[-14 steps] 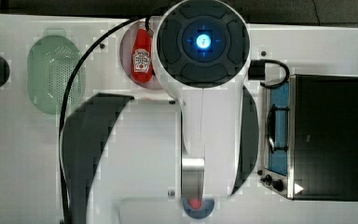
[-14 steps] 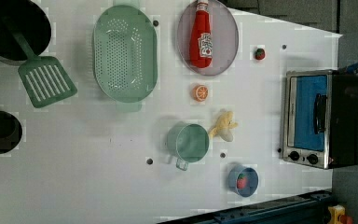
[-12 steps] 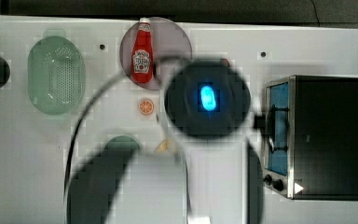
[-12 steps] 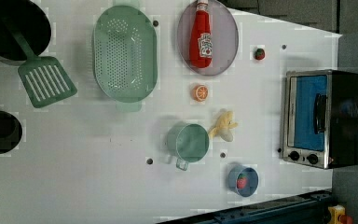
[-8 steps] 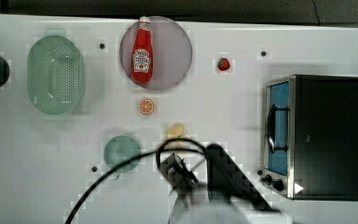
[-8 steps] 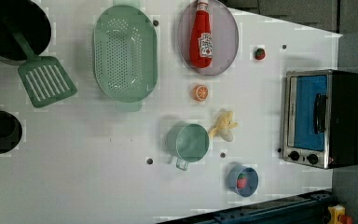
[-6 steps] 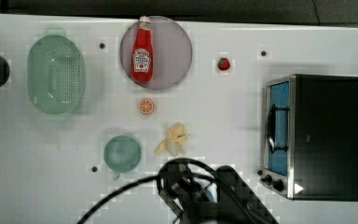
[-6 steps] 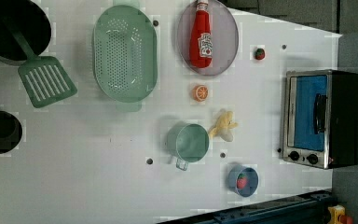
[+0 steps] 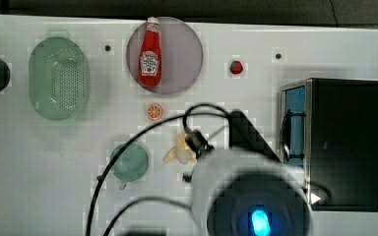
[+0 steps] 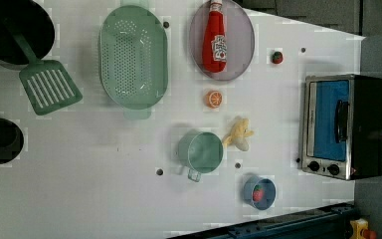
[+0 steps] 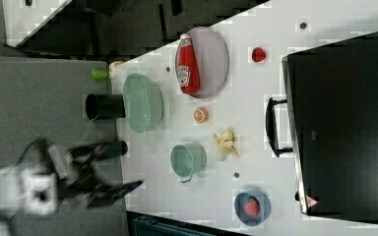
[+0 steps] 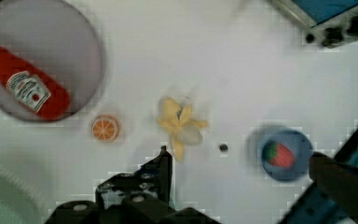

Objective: Pick banana from table and place on oven.

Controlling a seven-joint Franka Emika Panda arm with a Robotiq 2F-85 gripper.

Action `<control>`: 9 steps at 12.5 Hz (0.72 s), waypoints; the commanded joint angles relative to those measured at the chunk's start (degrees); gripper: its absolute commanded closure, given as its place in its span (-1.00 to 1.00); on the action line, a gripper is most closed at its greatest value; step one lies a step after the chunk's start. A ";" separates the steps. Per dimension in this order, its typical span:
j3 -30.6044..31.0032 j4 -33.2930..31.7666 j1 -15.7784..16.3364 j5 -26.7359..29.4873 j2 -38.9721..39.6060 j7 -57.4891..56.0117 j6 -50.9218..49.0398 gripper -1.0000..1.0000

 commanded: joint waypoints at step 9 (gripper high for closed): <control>3.78 -18.93 -0.03 0.81 19.40 1.67 35.56 -1.00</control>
